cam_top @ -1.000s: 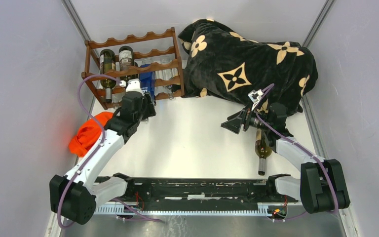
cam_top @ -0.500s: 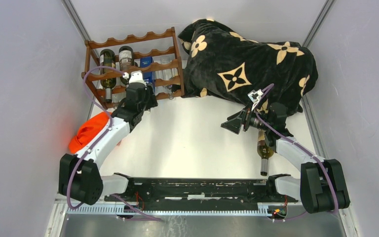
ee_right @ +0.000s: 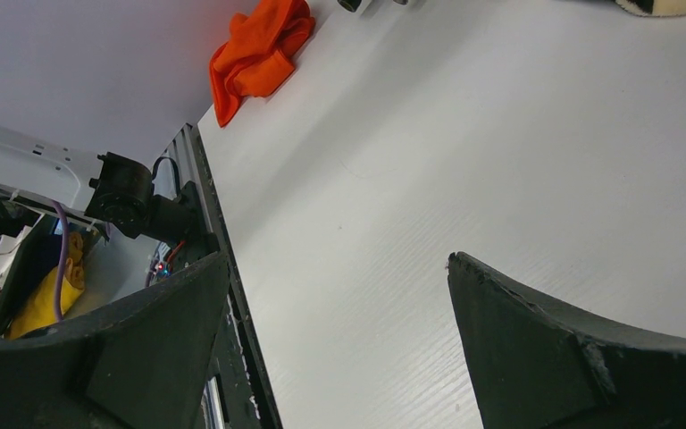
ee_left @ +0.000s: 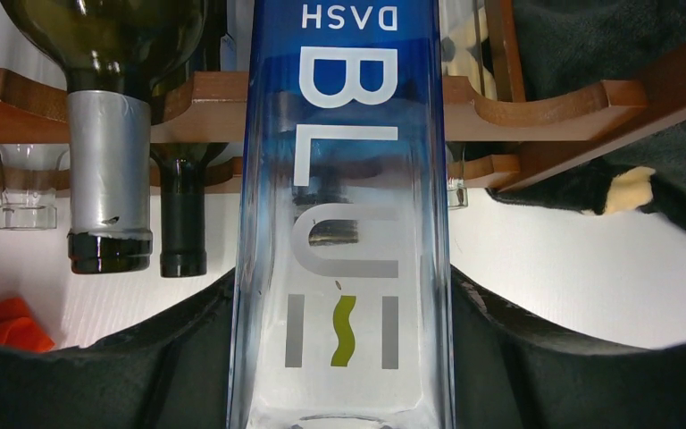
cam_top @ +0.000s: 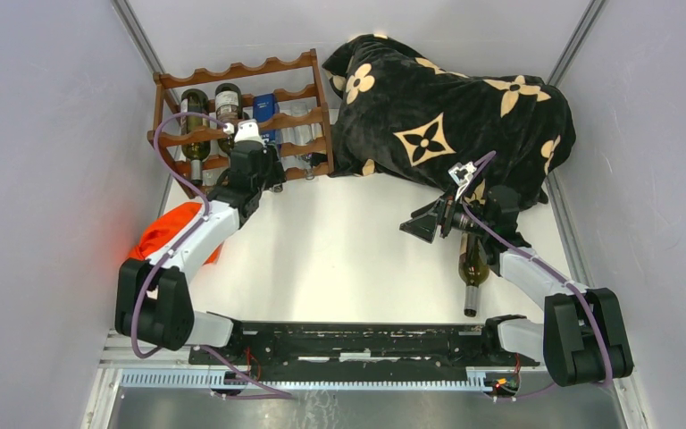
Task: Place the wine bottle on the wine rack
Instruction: Place the wine bottle in the wine rack.
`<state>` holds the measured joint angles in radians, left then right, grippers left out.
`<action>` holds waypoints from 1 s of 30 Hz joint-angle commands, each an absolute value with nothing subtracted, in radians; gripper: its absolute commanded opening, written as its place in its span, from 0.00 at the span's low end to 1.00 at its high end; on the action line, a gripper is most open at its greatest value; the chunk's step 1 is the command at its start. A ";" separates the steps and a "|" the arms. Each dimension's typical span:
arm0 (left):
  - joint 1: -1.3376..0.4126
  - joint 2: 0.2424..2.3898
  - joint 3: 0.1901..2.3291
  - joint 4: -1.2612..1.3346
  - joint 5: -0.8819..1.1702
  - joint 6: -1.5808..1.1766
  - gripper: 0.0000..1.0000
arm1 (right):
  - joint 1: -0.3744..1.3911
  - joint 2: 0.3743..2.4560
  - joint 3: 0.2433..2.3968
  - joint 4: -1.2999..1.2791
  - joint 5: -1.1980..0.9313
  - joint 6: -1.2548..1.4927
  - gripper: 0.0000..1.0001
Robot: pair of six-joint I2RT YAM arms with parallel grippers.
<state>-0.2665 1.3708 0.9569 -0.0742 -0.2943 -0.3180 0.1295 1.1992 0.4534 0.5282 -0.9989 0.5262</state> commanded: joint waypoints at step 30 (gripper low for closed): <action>-0.245 1.440 1.122 0.297 -0.396 -0.243 0.02 | 0.127 1.195 0.495 0.565 -1.026 0.522 0.98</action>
